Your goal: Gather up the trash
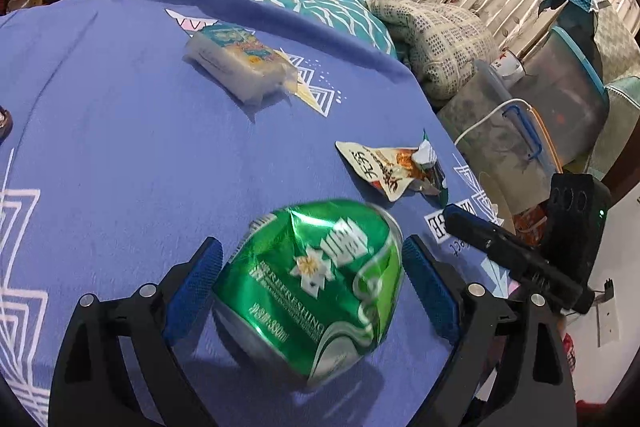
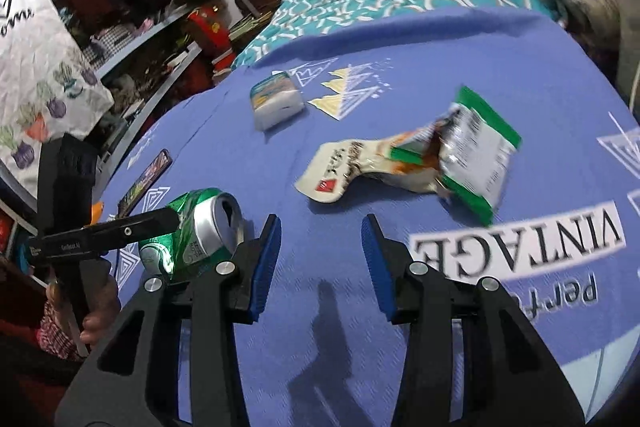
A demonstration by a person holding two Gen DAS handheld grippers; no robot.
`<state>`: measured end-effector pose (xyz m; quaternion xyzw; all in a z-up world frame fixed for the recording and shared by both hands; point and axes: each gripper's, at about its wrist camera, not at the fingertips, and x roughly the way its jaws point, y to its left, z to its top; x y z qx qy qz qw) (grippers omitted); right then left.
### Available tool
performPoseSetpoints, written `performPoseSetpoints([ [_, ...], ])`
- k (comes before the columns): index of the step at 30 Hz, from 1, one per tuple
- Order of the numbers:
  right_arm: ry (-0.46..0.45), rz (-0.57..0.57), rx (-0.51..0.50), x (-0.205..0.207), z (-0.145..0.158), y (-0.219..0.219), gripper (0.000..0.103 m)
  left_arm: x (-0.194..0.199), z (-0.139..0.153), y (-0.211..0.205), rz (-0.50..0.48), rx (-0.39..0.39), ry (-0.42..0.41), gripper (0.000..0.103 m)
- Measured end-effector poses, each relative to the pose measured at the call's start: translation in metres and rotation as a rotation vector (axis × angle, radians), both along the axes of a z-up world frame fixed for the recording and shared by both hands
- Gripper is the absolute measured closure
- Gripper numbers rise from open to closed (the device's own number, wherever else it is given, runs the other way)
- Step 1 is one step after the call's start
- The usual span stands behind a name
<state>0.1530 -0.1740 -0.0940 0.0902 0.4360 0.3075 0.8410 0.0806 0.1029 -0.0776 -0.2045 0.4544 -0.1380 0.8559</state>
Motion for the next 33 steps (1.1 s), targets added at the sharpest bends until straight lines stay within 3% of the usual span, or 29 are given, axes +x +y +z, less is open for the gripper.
performPoseSetpoints([
  [4,0.013,0.009,-0.007,-0.014,-0.011,0.004,0.058,-0.01,0.003,0.0,0.0,0.003,-0.007,0.016],
  [12,0.029,0.145,0.005,-0.043,-0.016,0.083,0.06,-0.02,0.013,0.01,0.025,0.024,-0.031,0.016],
  [13,0.026,0.163,0.005,-0.046,-0.015,0.094,0.06,-0.02,0.014,0.012,0.045,0.043,-0.033,0.01],
  [16,0.026,0.201,0.012,-0.051,-0.014,0.112,0.06,-0.021,0.017,0.025,0.097,0.073,-0.048,0.009],
  [18,0.024,0.193,0.022,-0.05,-0.011,0.106,0.06,-0.021,0.019,0.036,0.106,0.028,-0.045,0.009],
  [24,0.012,0.035,0.035,-0.039,-0.001,0.036,0.06,-0.019,0.019,0.035,0.088,0.06,-0.048,0.009],
  [28,0.04,-0.089,0.095,-0.023,0.004,-0.023,0.057,-0.014,0.016,0.025,0.063,0.147,-0.057,0.009],
  [33,0.08,-0.162,0.107,-0.017,-0.001,-0.045,0.057,0.003,0.017,0.014,-0.013,0.223,-0.076,0.009],
])
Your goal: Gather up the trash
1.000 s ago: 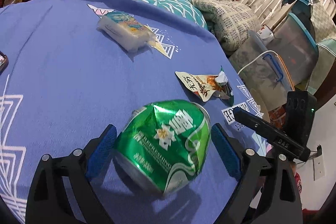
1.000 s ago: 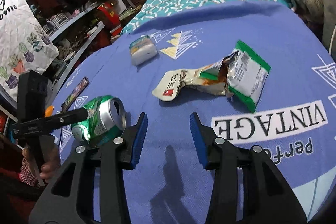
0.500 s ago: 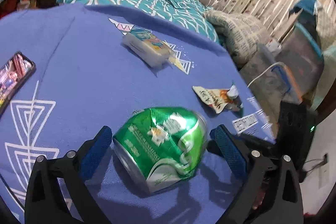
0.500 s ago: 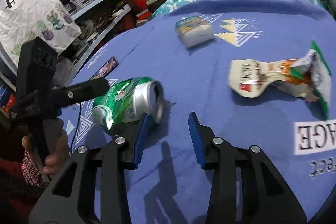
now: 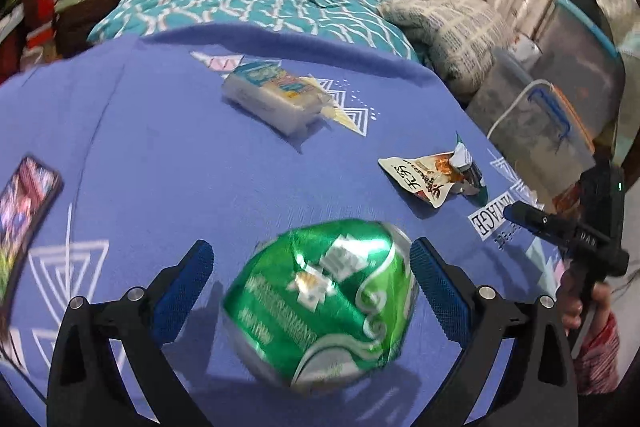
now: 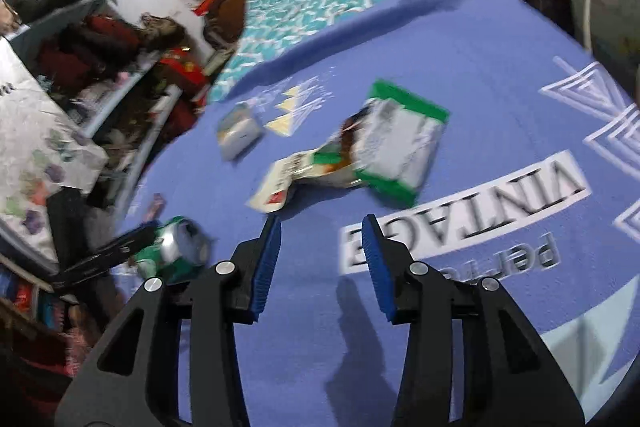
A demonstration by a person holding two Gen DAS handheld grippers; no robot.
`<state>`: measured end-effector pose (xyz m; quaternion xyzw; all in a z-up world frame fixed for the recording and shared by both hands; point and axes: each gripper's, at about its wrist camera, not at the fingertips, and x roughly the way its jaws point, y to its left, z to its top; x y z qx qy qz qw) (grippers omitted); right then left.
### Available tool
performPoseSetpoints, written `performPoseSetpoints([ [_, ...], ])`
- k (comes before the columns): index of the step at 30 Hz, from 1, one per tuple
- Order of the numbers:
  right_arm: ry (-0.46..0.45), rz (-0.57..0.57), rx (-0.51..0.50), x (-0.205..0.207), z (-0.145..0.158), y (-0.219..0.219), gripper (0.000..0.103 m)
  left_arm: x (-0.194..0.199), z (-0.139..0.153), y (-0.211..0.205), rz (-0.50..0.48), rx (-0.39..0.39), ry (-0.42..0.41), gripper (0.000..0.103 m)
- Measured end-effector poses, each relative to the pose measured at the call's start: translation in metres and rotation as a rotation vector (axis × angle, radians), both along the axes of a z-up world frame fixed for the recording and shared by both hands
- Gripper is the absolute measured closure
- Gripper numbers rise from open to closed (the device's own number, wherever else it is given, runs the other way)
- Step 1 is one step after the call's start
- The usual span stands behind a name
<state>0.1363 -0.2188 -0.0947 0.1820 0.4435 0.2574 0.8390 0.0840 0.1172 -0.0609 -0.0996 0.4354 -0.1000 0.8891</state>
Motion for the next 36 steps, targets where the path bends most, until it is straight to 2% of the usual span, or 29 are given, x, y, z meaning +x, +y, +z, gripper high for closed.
performPoseSetpoints([
  [2,-0.033,-0.063,-0.076,-0.001,0.001,-0.003,0.053,0.004,-0.001,-0.006,-0.03,0.021,-0.004,0.009],
  [5,-0.027,-0.121,-0.032,0.02,0.002,-0.022,0.04,0.009,-0.009,-0.016,-0.073,0.027,0.026,0.009],
  [8,0.041,-0.165,0.016,0.046,-0.009,-0.038,0.039,0.002,-0.012,-0.026,-0.097,0.066,0.01,0.009],
  [10,0.063,-0.16,0.005,0.057,-0.014,-0.037,0.033,-0.004,-0.012,-0.032,-0.115,0.099,-0.01,0.009],
  [12,0.056,-0.122,-0.039,0.054,-0.014,-0.017,0.03,-0.009,-0.012,-0.039,-0.128,0.142,-0.03,0.008],
  [16,-0.031,-0.036,-0.187,0.034,-0.011,0.024,0.03,-0.015,-0.011,-0.053,-0.149,0.219,-0.062,0.008],
  [17,-0.046,-0.032,-0.228,0.032,-0.012,0.027,0.033,-0.016,-0.011,-0.056,-0.158,0.234,-0.071,0.008],
  [18,-0.051,-0.032,-0.257,0.032,-0.014,0.03,0.055,-0.015,-0.012,-0.058,-0.166,0.24,-0.076,0.007],
  [19,-0.048,-0.024,-0.265,0.033,-0.017,0.026,0.071,-0.014,-0.012,-0.06,-0.17,0.24,-0.079,0.007],
  [21,-0.034,-0.006,-0.238,0.037,-0.021,0.013,0.086,-0.01,-0.012,-0.06,-0.168,0.228,-0.075,0.007],
  [27,-0.09,-0.025,-0.22,0.019,0.003,-0.015,0.091,-0.004,-0.013,-0.054,-0.147,0.178,-0.048,0.008],
  [31,-0.101,-0.043,-0.158,-0.005,0.018,-0.036,0.091,-0.003,-0.012,-0.054,-0.158,0.155,-0.021,0.008],
  [36,-0.067,-0.076,-0.107,-0.02,0.002,-0.049,0.091,-0.003,-0.012,-0.055,-0.17,0.138,0.011,0.008],
])
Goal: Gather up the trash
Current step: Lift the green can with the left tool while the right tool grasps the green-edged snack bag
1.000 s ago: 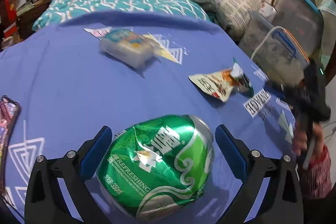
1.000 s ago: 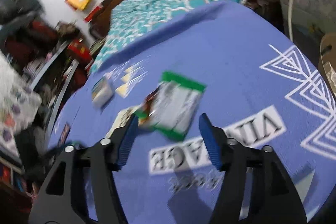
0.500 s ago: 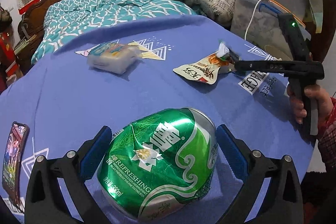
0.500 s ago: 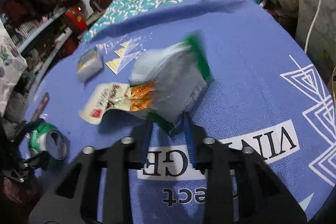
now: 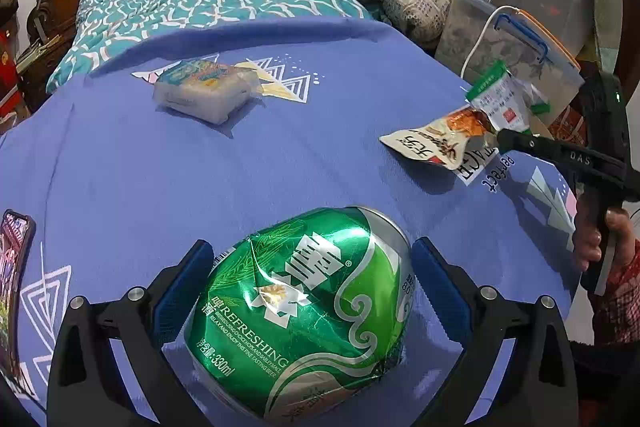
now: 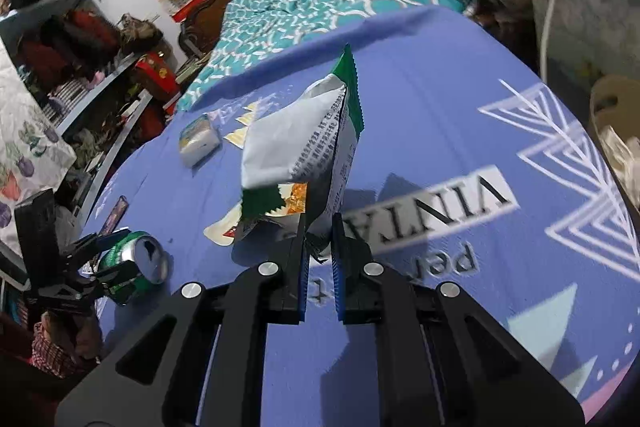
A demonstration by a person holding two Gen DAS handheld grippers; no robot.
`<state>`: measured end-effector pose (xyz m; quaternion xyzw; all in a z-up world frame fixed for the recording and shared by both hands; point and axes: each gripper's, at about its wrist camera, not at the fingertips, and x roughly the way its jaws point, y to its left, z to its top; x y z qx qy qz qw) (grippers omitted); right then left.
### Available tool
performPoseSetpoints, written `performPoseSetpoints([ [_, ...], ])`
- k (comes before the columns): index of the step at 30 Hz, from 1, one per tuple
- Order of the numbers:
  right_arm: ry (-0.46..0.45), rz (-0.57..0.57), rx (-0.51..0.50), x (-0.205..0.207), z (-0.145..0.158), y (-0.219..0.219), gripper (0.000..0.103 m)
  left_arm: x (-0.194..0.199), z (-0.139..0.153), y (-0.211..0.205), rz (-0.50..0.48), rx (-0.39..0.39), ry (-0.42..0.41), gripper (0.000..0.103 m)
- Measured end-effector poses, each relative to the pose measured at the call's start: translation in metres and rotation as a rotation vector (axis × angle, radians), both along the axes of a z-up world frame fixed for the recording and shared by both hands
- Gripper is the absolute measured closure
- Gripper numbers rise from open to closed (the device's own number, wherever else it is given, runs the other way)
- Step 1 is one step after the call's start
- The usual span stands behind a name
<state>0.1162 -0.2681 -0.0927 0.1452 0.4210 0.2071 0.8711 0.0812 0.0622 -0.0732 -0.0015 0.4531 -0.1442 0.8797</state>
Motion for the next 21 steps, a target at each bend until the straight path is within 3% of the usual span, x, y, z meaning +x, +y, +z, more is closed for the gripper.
performPoseSetpoints([
  [7,0.029,-0.033,0.025,-0.002,-0.016,-0.011,0.09,-0.01,0.001,-0.001,-0.001,-0.011,0.032,0.008],
  [17,0.057,-0.037,0.007,-0.011,-0.022,-0.01,0.087,-0.006,0.006,0.028,0.007,-0.239,0.112,0.009],
  [18,0.059,-0.036,0.009,-0.012,-0.022,-0.009,0.087,-0.005,0.006,0.029,0.009,-0.245,0.116,0.011],
  [19,0.061,-0.034,0.011,-0.013,-0.021,-0.009,0.087,-0.004,0.004,0.029,0.007,-0.25,0.128,0.022],
  [21,0.063,-0.04,0.011,-0.011,-0.021,-0.009,0.087,-0.002,0.001,0.031,0.0,-0.274,0.151,0.022],
])
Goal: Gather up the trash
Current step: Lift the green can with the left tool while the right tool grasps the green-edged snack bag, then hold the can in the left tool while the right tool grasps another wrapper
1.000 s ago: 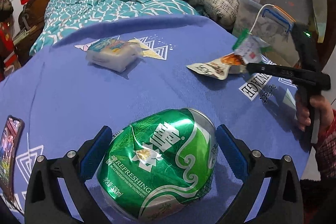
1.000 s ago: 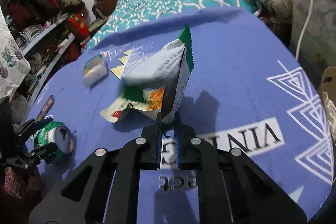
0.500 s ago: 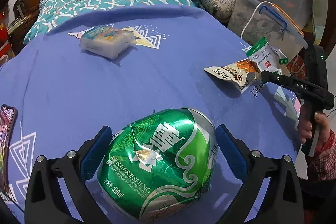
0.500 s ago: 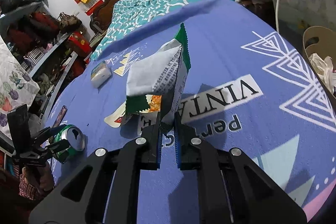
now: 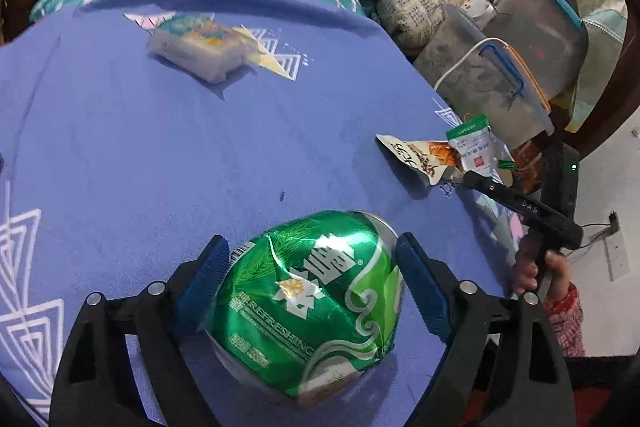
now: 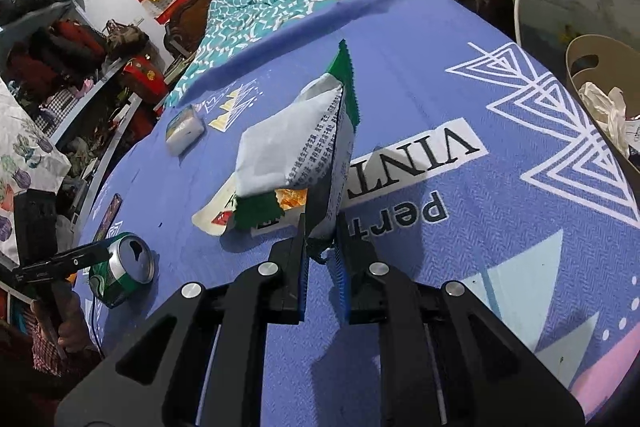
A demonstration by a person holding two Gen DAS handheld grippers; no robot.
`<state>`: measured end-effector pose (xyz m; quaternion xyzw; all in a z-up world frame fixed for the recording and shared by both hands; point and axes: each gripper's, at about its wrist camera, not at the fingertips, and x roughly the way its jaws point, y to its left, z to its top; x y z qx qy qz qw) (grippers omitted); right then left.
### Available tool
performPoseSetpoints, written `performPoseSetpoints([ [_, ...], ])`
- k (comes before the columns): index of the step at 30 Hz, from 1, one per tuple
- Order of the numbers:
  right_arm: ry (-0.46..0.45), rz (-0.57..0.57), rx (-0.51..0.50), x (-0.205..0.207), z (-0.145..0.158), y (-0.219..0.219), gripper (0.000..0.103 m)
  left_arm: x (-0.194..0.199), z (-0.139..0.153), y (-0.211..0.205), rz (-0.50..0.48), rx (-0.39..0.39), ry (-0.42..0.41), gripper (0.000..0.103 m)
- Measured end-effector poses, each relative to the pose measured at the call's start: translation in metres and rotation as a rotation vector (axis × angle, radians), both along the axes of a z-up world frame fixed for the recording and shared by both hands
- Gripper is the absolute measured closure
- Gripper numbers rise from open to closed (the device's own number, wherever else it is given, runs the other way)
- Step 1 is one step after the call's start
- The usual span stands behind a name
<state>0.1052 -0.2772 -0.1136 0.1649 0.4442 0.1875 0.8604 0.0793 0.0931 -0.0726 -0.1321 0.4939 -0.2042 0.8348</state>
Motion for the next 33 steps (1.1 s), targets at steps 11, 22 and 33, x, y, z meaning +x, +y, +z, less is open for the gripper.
performPoseSetpoints([
  [11,-0.01,-0.033,0.015,0.011,0.002,-0.008,0.087,-0.013,0.0,-0.001,-0.051,-0.023,0.05,0.037],
  [22,-0.013,-0.074,0.028,0.012,0.001,-0.019,0.086,-0.034,-0.001,-0.023,-0.139,-0.09,0.116,0.074],
  [33,-0.089,-0.128,-0.011,0.01,0.016,-0.031,0.03,-0.036,0.013,-0.034,-0.143,-0.121,0.056,0.081],
])
